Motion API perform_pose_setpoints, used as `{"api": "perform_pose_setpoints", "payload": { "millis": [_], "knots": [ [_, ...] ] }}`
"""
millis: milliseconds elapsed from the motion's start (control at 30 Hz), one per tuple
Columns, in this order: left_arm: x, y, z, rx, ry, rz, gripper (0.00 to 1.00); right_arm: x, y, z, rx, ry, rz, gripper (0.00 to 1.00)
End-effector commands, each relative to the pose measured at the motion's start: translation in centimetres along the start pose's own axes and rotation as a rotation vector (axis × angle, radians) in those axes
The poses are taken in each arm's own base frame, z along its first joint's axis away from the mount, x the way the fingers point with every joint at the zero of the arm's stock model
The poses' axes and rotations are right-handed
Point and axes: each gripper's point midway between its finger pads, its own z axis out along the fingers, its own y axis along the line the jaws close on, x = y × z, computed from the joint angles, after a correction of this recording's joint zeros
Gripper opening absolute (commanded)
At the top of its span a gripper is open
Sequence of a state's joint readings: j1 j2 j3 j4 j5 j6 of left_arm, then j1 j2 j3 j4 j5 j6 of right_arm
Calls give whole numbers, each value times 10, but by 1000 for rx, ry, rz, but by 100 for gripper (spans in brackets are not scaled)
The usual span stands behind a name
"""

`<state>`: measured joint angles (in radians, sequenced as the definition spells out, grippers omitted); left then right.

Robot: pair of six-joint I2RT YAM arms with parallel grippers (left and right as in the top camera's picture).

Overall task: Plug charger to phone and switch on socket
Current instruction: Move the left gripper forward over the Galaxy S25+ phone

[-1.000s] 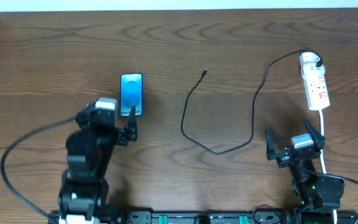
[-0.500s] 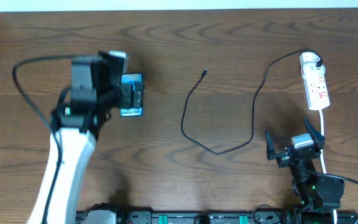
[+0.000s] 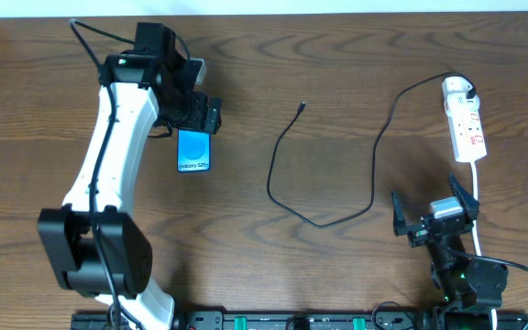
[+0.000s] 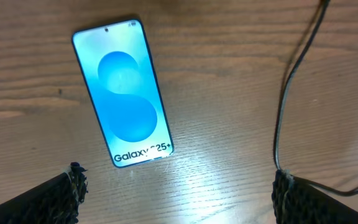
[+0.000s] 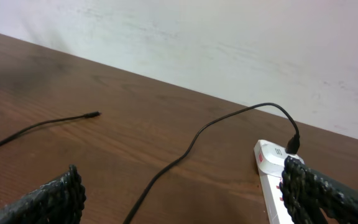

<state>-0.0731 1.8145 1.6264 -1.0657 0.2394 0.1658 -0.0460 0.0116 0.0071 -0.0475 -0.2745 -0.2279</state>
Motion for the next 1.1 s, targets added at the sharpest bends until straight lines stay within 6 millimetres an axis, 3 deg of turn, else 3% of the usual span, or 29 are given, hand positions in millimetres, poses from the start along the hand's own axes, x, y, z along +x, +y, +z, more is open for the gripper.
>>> {"api": "perform_pose_setpoints", "payload": {
  "millis": [0, 300, 400, 567, 767, 1067],
  "knots": [
    [-5, -1, -2, 11, -9, 19, 97, 0, 2, 0, -7, -1, 6, 99],
    [-18, 1, 0, 4, -59, 25, 97, 0, 2, 0, -6, -1, 6, 99],
    [-24, 11, 12, -38, -59, -31, 97, 0, 2, 0, -6, -1, 6, 99],
    [-14, 45, 45, -198, 29, -147, 97, 0, 2, 0, -6, -1, 6, 99],
    [-3, 53, 80, -206, 114, -172, 97, 0, 2, 0, -6, -1, 6, 99],
    [3, 62, 111, -209, 161, -222, 97, 0, 2, 0, -6, -1, 6, 99]
  ]
}}
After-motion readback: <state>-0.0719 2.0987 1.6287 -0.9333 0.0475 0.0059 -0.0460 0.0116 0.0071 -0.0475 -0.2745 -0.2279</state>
